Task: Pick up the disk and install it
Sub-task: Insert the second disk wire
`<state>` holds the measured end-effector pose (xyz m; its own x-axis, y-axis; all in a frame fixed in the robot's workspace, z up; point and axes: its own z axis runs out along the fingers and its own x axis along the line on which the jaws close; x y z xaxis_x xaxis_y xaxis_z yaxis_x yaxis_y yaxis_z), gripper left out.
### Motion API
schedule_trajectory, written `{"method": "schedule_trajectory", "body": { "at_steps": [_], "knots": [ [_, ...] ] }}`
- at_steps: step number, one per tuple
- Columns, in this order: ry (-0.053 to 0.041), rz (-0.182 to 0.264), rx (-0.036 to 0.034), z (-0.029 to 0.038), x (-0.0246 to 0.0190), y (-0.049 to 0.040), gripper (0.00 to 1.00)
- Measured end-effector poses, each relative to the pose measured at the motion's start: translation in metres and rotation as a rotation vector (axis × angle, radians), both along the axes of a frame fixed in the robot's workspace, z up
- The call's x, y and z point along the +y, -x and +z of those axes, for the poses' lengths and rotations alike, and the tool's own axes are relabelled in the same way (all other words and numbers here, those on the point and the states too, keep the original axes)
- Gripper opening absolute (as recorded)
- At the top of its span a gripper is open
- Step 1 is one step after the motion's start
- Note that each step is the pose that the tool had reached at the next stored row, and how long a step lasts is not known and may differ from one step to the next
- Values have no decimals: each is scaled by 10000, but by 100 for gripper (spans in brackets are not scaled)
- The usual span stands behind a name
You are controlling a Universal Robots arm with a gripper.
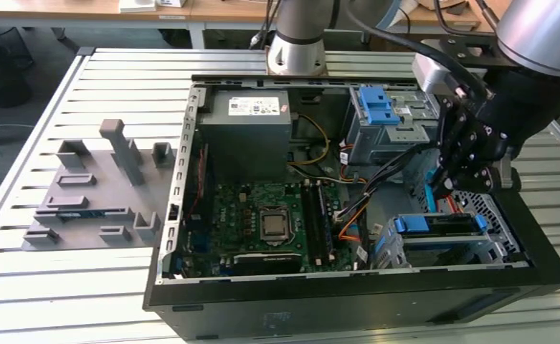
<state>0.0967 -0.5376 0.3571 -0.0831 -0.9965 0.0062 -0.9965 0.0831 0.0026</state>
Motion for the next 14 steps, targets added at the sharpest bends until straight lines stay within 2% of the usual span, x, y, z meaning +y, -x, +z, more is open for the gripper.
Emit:
{"method": "schedule_trajectory", "body": {
  "at_steps": [3, 10, 11, 13, 14],
  "knots": [
    [-7, 0, 1, -36, -38, 0, 16],
    [-23, 1, 0, -57, -44, 0, 16],
    [-73, 1, 1, -61, -48, 1, 16],
    [-273, -1, 0, -69, -68, 1, 16],
    [-344, 0, 0, -75, -79, 1, 16]
  ]
}}
